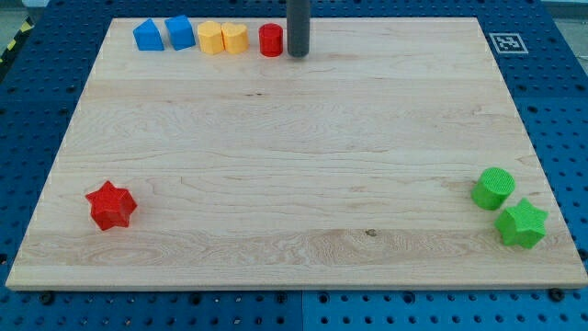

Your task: Slide the red star to the center

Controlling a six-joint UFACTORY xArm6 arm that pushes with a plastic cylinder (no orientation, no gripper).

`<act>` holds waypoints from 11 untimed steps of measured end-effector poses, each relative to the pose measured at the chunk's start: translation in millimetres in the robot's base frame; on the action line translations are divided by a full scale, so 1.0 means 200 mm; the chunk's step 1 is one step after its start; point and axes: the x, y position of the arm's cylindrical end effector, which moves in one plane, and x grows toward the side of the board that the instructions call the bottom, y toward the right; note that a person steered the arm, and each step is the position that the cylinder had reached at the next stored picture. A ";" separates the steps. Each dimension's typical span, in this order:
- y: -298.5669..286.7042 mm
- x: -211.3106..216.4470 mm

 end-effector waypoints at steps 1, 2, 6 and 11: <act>0.00 0.24; -0.26 0.26; -1.44 0.85; -1.08 1.28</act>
